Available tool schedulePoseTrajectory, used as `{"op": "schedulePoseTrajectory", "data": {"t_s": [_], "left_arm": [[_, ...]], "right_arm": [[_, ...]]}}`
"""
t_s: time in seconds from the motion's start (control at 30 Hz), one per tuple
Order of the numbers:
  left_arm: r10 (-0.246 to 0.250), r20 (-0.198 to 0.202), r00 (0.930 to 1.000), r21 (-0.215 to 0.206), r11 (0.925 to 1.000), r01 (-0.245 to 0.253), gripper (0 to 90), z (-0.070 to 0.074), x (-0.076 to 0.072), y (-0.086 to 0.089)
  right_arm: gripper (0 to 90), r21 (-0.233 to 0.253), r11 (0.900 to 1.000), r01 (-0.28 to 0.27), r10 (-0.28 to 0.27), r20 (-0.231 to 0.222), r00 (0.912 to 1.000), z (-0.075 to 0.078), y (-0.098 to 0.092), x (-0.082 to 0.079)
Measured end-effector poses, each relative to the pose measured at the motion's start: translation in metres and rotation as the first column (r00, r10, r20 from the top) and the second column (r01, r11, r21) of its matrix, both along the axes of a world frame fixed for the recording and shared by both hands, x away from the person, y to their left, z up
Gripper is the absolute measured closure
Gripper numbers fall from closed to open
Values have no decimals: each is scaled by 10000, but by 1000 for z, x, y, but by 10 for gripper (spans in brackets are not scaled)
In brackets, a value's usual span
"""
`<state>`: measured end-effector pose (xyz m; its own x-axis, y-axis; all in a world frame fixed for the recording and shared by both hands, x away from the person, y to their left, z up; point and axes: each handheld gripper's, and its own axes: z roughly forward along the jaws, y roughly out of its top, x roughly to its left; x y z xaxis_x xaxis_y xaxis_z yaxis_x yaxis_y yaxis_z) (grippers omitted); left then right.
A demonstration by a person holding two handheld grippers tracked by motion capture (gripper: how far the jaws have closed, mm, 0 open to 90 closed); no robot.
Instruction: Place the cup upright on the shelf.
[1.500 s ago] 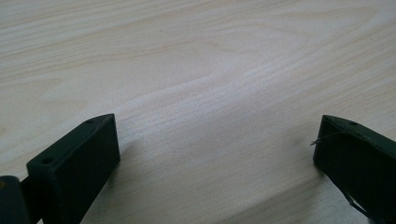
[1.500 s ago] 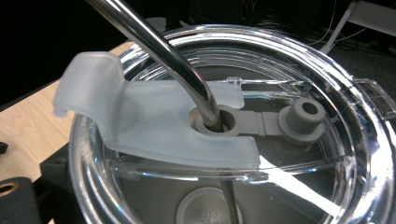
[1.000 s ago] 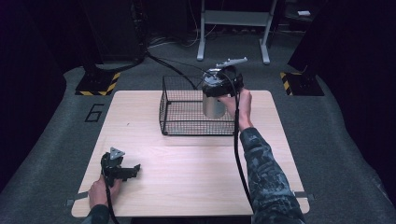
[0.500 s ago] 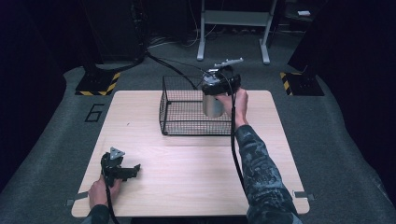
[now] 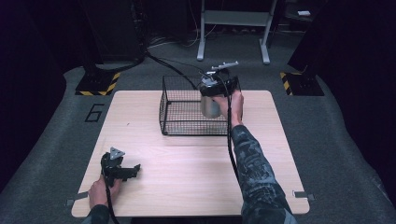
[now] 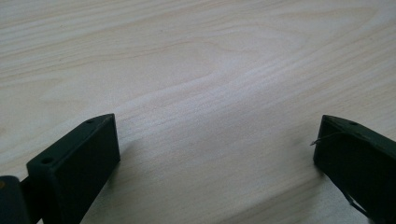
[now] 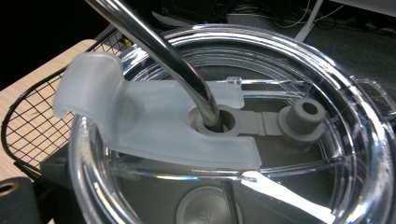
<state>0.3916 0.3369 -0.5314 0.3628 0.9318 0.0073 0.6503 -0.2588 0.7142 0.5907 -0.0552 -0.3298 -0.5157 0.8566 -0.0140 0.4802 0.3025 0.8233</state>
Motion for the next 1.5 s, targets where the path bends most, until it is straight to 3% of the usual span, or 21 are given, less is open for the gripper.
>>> {"op": "schedulePoseTrajectory", "data": {"t_s": [0.13,0.6,0.8,1.5], "left_arm": [[5,6,10000,-5,10000,-5,3,0,0,0],[-2,-150,9999,-64,10000,1,3,1,0,0],[1,-30,10000,-7,10000,-1,3,0,0,0],[113,83,9999,-107,9999,-112,3,-1,0,-1]], "right_arm": [[38,204,9996,174,-169,-252,9995,-7,4,4],[38,173,9996,236,-227,-528,9983,-28,17,15],[37,268,9990,366,-345,-727,9968,-39,21,19],[37,-108,9992,395,-405,-1144,9926,-69,30,26]]}}
